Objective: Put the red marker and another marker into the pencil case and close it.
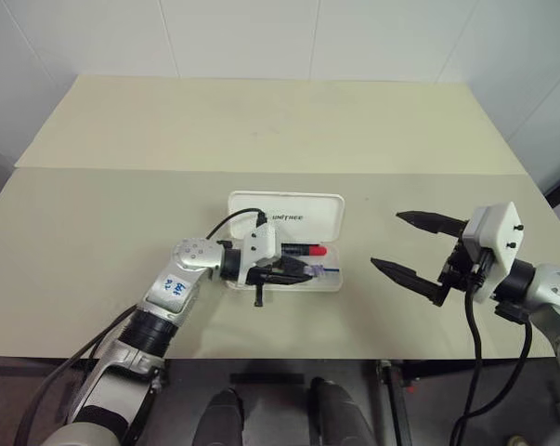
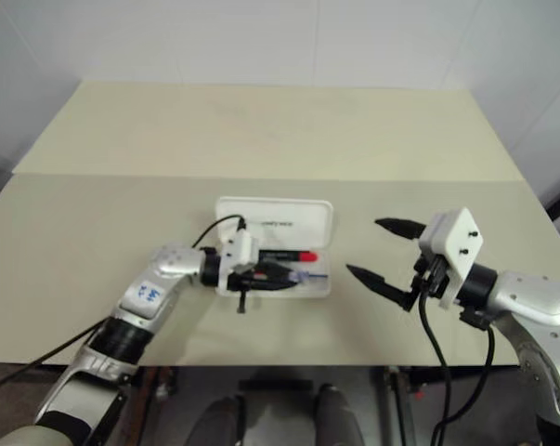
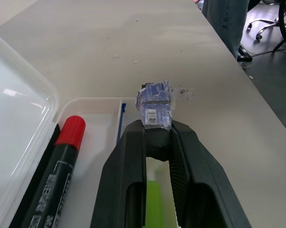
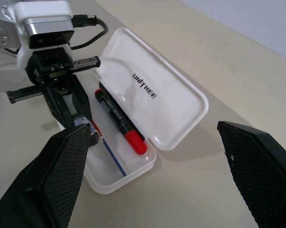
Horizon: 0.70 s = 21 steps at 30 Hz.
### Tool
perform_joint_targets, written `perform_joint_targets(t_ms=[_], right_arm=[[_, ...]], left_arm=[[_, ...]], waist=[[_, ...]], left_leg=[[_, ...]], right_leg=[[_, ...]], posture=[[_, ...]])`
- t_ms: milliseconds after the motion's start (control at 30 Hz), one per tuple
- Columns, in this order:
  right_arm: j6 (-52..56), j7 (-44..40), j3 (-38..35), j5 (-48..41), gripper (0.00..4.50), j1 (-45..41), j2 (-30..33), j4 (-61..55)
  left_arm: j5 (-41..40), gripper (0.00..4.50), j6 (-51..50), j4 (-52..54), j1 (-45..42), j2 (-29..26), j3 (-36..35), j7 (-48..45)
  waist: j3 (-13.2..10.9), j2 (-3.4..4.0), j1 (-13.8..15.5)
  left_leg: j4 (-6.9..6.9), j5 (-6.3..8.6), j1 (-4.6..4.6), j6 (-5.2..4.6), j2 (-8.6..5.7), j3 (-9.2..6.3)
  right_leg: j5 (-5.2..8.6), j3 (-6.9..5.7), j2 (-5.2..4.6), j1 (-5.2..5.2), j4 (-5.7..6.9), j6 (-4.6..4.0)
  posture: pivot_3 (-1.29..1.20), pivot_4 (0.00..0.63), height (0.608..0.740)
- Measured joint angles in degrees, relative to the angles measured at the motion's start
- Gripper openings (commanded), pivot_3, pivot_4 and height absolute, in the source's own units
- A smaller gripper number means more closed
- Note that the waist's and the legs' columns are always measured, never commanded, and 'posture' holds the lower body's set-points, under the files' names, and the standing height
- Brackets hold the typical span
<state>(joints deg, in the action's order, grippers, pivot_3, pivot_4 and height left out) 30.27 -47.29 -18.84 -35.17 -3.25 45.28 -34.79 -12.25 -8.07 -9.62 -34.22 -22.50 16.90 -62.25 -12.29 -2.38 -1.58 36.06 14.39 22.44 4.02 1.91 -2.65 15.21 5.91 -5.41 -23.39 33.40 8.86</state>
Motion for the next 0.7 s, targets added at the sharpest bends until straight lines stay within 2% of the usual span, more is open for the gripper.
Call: perform_joint_targets(t_ms=[433, 700], right_arm=[[-1.2, -3.8, -0.4, -0.4, 4.5, 7.3, 2.0, -0.4], [-2.2, -4.4, -1.0, 0.0, 4.5, 8.4, 2.3, 0.5]], left_arm=[[4.2, 0.27, 0.0, -1.0, -0.6, 3.1, 1.7, 1.2], [5.9, 0.27, 0.0, -2.7, -2.0, 5.1, 2.0, 2.3]], waist=[[0.0, 0.0, 0.1], [0.0, 0.0, 0.0]], left_leg=[[0.04, 0.0, 0.0, 0.0, 0.0, 0.0], [0.05, -0.01, -0.01, -0.02, 0.0, 0.0]], right_leg=[[-0.01, 0.0, 0.0, 0.02, 0.0, 0.02], [-0.01, 0.01, 0.01, 0.02, 0.0, 0.02]], posture=[[0.0, 0.15, 0.74], [0.0, 0.15, 0.74]])
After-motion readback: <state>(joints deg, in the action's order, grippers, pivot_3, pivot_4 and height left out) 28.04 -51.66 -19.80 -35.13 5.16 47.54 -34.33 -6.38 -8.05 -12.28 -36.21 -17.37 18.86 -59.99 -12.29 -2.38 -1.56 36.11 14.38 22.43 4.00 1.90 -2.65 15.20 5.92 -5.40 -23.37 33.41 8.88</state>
